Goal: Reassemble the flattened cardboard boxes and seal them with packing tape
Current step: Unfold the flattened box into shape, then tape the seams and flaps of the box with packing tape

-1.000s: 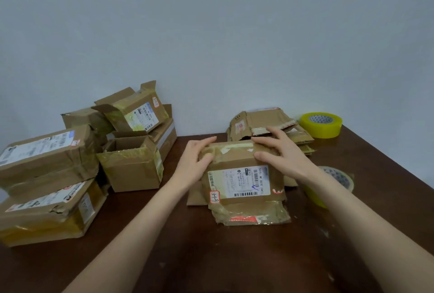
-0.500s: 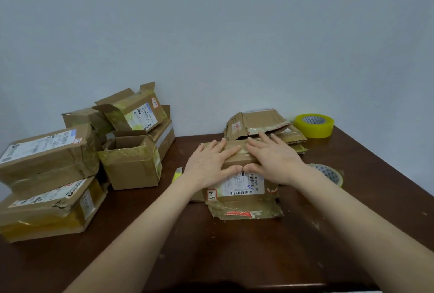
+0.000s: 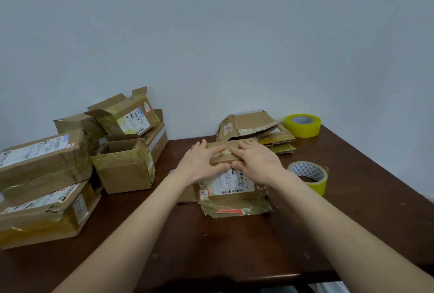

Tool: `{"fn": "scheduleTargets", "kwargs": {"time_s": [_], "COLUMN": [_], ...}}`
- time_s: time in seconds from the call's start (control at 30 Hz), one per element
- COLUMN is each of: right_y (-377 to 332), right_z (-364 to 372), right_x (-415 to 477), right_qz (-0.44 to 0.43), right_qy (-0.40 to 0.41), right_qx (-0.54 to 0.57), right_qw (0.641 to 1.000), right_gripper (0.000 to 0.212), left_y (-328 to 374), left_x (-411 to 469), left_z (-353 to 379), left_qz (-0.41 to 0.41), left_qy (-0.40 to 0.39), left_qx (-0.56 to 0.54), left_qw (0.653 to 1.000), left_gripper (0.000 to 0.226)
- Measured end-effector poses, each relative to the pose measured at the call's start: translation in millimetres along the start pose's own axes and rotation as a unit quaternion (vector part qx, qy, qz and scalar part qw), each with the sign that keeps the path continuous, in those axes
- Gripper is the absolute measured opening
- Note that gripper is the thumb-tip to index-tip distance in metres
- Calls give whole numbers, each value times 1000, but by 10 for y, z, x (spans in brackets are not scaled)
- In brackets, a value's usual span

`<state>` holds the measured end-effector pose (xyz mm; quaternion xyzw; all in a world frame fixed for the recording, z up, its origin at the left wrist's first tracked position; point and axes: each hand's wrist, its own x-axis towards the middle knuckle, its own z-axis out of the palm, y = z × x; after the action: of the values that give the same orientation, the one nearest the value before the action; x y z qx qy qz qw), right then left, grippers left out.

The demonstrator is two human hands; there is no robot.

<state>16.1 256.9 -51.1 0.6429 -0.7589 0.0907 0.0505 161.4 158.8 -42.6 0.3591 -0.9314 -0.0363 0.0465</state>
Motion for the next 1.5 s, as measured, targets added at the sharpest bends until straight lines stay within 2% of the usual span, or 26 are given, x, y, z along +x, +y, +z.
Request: {"fn": "scheduleTargets", "kwargs": {"time_s": [0.1, 0.17, 0.27, 0.3, 0.33, 0.43, 0.53, 0.7, 0.77, 0.83, 0.9, 0.93, 0.97, 1.03, 1.1, 1.13, 1.17, 1.2, 1.23, 1.27, 1.3, 1.33, 1.43, 1.5], "right_y": [22, 70, 306, 432, 564, 772, 718, 687, 720, 778, 768, 711, 629, 430, 263, 203, 168, 144, 130, 128, 131, 141, 187, 209], "right_z": [-16, -17, -59, -67, -61, -3, 103, 259, 230, 64, -209, -368, -521, -755, -816, -782, -709, -622, -536, -460, -408, -375, -357, -364], "right_x": [-27, -84, -267, -355, -449, -718, -757, -517, -473, -425, -328, -255, -173, -7, 169, 247, 315, 360, 388, 405, 420, 428, 446, 451], "right_qz": [-7, 10, 106, 155, 205, 294, 289, 305, 308, 309, 244, 206, 183, 173, 177, 178, 178, 178, 174, 170, 163, 154, 122, 107], "right_qy": [2, 30, 189, 216, 208, 91, 70, -15, 5, 87, 192, 234, 256, 239, 175, 142, 118, 104, 95, 91, 91, 92, 92, 81], "right_qx": [39, 133, 194, 196, 194, 135, 52, 35, 32, 128, 312, 410, 491, 608, 672, 688, 697, 703, 710, 720, 736, 753, 782, 789], "right_qw": [999, 991, 957, 944, 936, 942, 953, 951, 951, 938, 898, 857, 812, 737, 698, 689, 684, 680, 675, 666, 650, 633, 604, 600], "right_gripper": [49, 46, 37, 32, 29, 33, 42, 30, 26, 30, 22, 13, 15, 22, 20, 19, 17, 15, 13, 10, 8, 10, 6, 12], "left_y": [122, 234, 298, 291, 283, 301, 321, 283, 248, 225, 227, 228, 221, 197, 149, 112, 71, 38, -2, -38, -63, -64, 18, 75], "left_x": [-34, -49, -82, -88, -94, -123, -155, -152, -148, -142, -133, -129, -123, -108, -76, -56, -32, -9, 25, 61, 95, 129, 223, 266], "left_z": [-5, 6, 31, 36, 40, 46, 55, 46, 51, 60, 73, 73, 76, 61, 20, -17, -65, -124, -179, -218, -241, -260, -289, -289], "left_qz": [10, 17, 14, 14, 15, 13, 14, 21, 24, 23, 30, 31, 31, 33, 4, -26, -61, -95, -125, -146, -161, -167, -160, -136], "left_qy": [11, 22, 25, 26, 26, 31, 51, 51, 52, 56, 63, 62, 60, 58, 67, 83, 97, 98, 89, 75, 64, 55, 46, 57], "left_qx": [93, 113, 85, 83, 84, 86, 88, 73, 65, 60, 62, 63, 62, 24, -125, -264, -414, -540, -619, -654, -656, -640, -586, -588], "left_qw": [996, 993, 996, 996, 996, 996, 995, 996, 996, 996, 996, 996, 996, 998, 990, 961, 903, 831, 770, 738, 735, 748, 793, 796], "left_gripper": [63, 63, 65, 65, 66, 64, 62, 62, 62, 62, 63, 63, 63, 59, 50, 45, 41, 41, 49, 60, 65, 64, 46, 36]}}
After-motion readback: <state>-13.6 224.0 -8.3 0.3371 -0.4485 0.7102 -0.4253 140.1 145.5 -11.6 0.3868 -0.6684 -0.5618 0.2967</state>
